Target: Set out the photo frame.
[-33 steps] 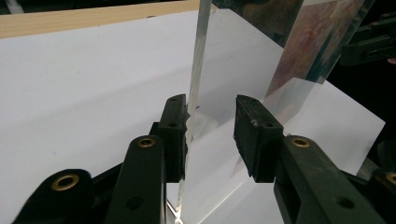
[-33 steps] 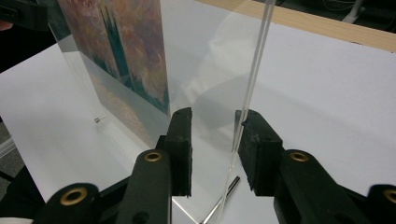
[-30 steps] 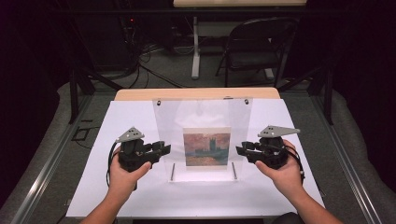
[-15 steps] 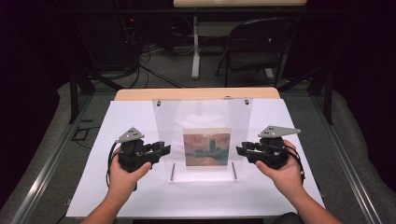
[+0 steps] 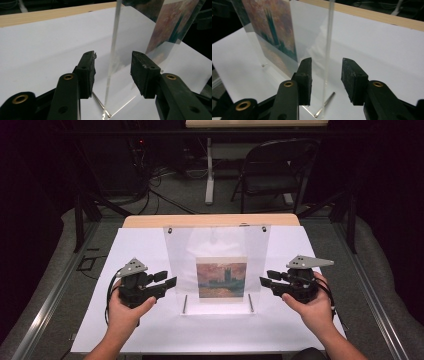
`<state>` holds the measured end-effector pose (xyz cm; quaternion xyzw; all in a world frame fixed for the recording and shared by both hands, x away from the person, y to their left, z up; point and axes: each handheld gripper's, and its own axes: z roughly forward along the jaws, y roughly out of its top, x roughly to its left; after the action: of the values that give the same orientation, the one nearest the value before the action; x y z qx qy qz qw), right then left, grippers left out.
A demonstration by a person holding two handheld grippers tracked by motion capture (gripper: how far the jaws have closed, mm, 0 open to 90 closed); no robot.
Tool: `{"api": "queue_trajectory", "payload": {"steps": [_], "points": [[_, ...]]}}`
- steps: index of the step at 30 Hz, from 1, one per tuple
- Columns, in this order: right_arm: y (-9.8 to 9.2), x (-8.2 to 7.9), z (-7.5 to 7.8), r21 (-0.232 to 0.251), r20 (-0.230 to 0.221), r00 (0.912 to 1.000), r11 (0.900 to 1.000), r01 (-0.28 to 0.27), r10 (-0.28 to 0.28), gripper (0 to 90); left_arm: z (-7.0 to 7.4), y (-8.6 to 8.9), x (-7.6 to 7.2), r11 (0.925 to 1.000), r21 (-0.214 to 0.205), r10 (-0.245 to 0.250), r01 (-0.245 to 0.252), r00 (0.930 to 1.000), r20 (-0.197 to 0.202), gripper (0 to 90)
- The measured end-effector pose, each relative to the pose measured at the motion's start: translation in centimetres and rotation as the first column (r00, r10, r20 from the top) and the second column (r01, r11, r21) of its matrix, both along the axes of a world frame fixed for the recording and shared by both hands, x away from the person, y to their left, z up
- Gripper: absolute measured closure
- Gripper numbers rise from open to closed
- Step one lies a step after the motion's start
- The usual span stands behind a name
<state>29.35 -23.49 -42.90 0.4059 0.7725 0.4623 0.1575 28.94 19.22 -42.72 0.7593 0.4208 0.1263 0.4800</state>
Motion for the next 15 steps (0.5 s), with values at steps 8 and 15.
{"api": "queue_trajectory", "payload": {"steps": [8, 15], "points": [[-2.4, -1.5, -1.2, -0.030, 0.052, 0.9942, 0.9950, 0.096, -0.094, 50.5, -1.3, 3.0, -1.3, 0.9947, 0.003, 0.103, -0.103, 0.9942, 0.033, 46.4], [-3.2, -2.6, -2.6, -0.057, 0.082, 0.9868, 0.9878, 0.145, -0.140, 47.7, -3.3, 4.9, -2.0, 0.9853, 0.011, 0.170, -0.171, 0.9849, 0.033, 42.8]]}}
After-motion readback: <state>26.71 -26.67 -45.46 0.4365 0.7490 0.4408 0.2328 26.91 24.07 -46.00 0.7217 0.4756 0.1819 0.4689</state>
